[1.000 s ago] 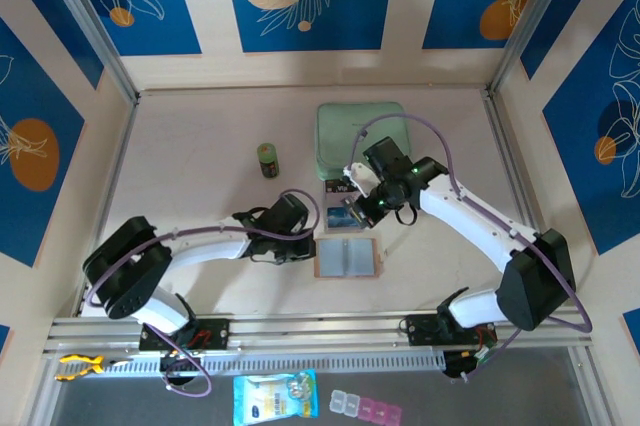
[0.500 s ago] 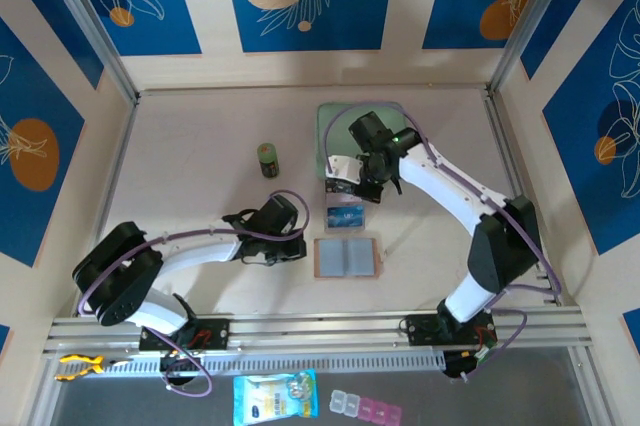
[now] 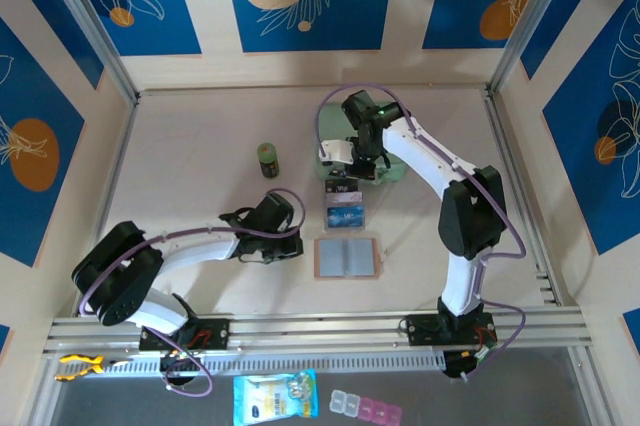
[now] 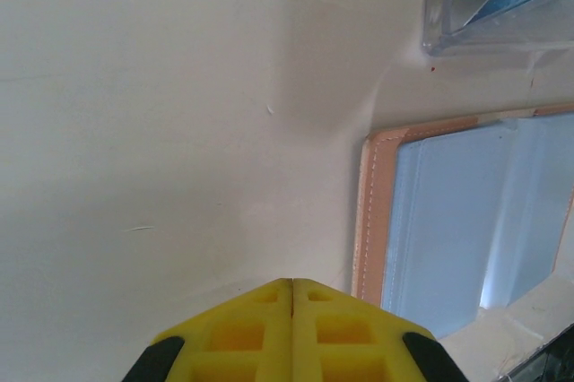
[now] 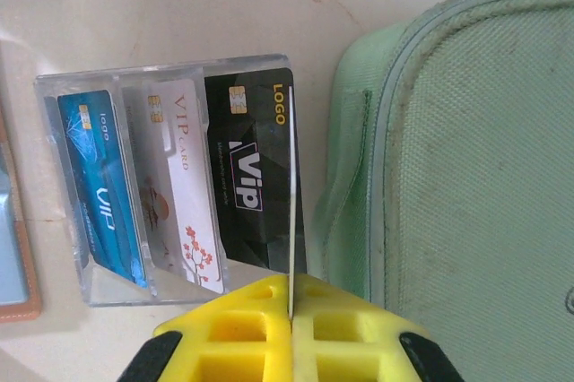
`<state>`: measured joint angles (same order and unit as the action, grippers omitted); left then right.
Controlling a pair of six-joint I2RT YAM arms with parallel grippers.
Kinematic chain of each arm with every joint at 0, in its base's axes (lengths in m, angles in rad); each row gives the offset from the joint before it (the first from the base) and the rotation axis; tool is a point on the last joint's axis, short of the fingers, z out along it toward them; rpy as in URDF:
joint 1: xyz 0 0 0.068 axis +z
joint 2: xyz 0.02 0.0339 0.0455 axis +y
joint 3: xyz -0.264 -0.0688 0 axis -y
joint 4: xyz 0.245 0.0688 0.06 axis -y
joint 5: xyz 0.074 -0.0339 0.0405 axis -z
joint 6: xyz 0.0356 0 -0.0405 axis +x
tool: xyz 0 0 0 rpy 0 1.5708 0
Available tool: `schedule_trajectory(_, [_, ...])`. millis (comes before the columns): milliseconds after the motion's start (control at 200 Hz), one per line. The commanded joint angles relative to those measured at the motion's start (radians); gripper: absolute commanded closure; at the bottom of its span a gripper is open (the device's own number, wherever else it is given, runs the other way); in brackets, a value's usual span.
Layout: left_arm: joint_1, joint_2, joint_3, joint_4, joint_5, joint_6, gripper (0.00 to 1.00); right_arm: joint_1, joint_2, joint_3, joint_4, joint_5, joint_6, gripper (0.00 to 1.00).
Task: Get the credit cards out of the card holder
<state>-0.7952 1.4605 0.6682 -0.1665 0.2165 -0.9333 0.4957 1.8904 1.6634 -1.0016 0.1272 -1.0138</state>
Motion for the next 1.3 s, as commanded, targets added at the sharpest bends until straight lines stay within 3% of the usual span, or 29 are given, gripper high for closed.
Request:
schedule_trajectory(0, [0.017,-0.024,-0.022,0.004,0.021,0.013,0.97,-0.003,0.03,0.035,-0.045,-0.042,-0.035,0.98])
schedule_trajectory(200, [0.03,-0.029,-0.027,0.006,0.028,0.016,0.97,-0.002,0.064,0.026,-0.039,-0.049,-0.031,0.97])
schedule_trajectory(395, [0.036,-0.041,-0.024,-0.002,0.031,0.018,0.96,0.001,0.076,0.012,-0.027,-0.037,-0.03,0.86])
schedule_trajectory(795, [0.047,-0.071,-0.019,-0.028,0.02,0.034,0.96,-0.006,-0.002,0.009,0.005,-0.033,0.025,0.85])
schedule_trajectory(970, [0.086,-0.087,-0.007,-0.05,-0.008,0.077,0.93,-0.041,-0.093,-0.058,0.095,-0.114,0.168,0.72])
schedule_trajectory(1075, [0.125,-0.108,0.016,-0.111,-0.059,0.142,0.84,-0.074,-0.172,-0.153,0.188,-0.149,0.271,0.64])
schedule_trajectory(1140, [0.15,-0.122,0.037,-0.16,-0.098,0.195,0.76,-0.097,-0.222,-0.214,0.243,-0.166,0.34,0.51])
schedule_trajectory(1190, [0.168,-0.137,0.051,-0.2,-0.141,0.236,0.61,-0.116,-0.26,-0.273,0.285,-0.171,0.391,0.42])
schedule_trajectory(1220, [0.178,-0.146,0.058,-0.22,-0.169,0.259,0.46,-0.127,-0.282,-0.303,0.309,-0.17,0.42,0.36])
schedule_trajectory(1255, [0.192,-0.157,0.064,-0.246,-0.203,0.284,0.31,-0.141,-0.309,-0.343,0.333,-0.172,0.456,0.24])
schedule_trajectory(1295, [0.207,-0.171,0.071,-0.271,-0.246,0.309,0.21,-0.155,-0.338,-0.387,0.36,-0.171,0.494,0.13])
